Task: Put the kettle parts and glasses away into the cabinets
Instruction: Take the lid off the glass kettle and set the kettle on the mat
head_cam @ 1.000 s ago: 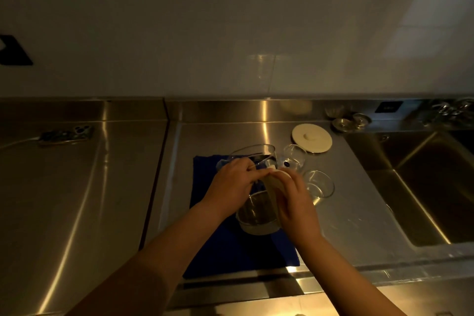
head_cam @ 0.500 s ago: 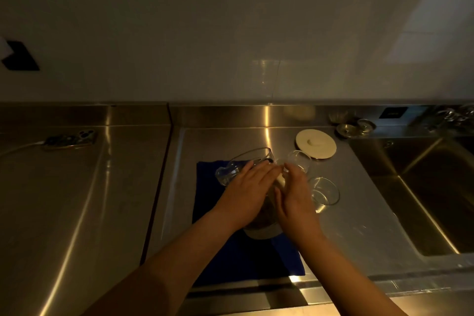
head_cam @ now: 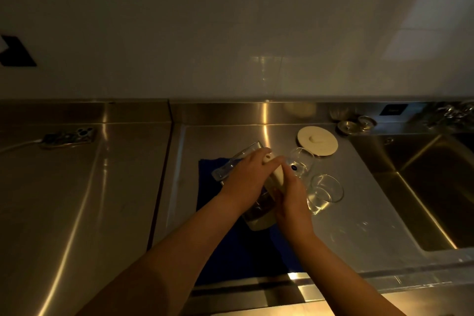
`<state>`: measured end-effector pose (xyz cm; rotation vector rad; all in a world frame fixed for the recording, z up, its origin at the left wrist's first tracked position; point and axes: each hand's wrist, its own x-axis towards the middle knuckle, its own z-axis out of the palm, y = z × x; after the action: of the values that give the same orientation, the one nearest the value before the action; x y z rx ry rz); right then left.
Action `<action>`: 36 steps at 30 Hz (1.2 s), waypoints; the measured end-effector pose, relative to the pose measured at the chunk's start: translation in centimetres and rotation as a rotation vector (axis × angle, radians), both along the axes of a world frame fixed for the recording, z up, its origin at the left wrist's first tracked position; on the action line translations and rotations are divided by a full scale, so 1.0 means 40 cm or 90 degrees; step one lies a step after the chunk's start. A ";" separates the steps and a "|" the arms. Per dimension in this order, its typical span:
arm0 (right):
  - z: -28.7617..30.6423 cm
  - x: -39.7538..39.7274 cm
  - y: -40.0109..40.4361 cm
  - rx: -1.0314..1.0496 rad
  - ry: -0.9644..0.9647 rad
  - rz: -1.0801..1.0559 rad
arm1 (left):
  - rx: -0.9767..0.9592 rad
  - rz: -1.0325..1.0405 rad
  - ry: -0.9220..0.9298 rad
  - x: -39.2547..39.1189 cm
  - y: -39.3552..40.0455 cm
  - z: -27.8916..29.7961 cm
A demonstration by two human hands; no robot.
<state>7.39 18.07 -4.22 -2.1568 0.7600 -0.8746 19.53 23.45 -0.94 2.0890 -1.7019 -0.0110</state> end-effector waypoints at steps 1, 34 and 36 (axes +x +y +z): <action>0.011 -0.001 0.004 -0.016 0.001 0.005 | 0.004 -0.012 -0.003 0.002 0.002 0.004; 0.064 0.008 -0.074 -0.245 0.175 0.062 | -0.046 0.009 -0.116 0.034 0.003 0.017; 0.077 0.012 -0.074 -0.140 0.184 0.101 | -0.026 0.022 -0.071 0.032 0.008 0.006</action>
<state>7.86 15.10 -1.15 -2.5371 0.6410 -0.5942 20.81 23.77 -0.69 2.1243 -1.7132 0.1528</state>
